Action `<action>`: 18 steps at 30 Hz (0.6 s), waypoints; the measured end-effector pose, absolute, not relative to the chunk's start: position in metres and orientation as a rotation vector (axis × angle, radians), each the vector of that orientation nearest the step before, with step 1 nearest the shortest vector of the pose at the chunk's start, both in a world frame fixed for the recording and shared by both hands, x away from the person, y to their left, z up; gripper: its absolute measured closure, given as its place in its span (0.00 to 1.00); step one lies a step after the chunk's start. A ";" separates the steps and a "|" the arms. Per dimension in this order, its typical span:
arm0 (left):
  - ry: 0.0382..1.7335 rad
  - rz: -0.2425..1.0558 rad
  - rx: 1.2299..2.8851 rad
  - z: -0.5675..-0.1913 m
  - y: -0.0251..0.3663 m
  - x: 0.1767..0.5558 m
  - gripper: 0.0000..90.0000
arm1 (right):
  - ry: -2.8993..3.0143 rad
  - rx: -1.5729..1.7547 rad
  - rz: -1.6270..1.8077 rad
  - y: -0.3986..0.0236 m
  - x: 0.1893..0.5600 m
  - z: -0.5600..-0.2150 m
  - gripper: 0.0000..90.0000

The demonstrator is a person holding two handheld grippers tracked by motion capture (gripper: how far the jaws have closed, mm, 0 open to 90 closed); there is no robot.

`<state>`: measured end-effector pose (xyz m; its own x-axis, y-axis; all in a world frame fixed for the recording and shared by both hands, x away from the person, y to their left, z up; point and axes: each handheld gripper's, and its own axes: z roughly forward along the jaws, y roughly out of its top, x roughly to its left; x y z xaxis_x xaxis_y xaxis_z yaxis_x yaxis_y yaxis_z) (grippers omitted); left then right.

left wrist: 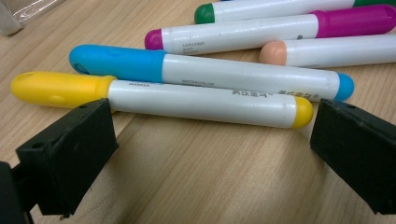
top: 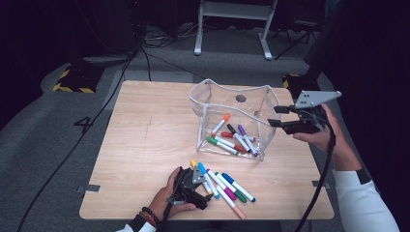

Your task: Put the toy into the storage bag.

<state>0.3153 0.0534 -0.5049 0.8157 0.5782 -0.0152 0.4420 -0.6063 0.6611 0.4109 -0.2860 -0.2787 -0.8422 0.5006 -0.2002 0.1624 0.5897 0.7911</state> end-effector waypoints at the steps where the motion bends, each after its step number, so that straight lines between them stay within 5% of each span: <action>1: 0.746 0.262 2.319 -0.505 0.053 0.315 0.01 | 2.409 0.528 1.160 -0.289 0.405 -0.281 0.52; 11: 0.748 0.262 2.318 -0.505 0.053 0.315 0.01 | 2.424 0.428 1.206 -0.297 0.347 -0.329 0.41; 18: 0.748 0.262 2.318 -0.505 0.053 0.315 0.01 | 2.463 0.463 1.189 -0.287 0.333 -0.386 0.44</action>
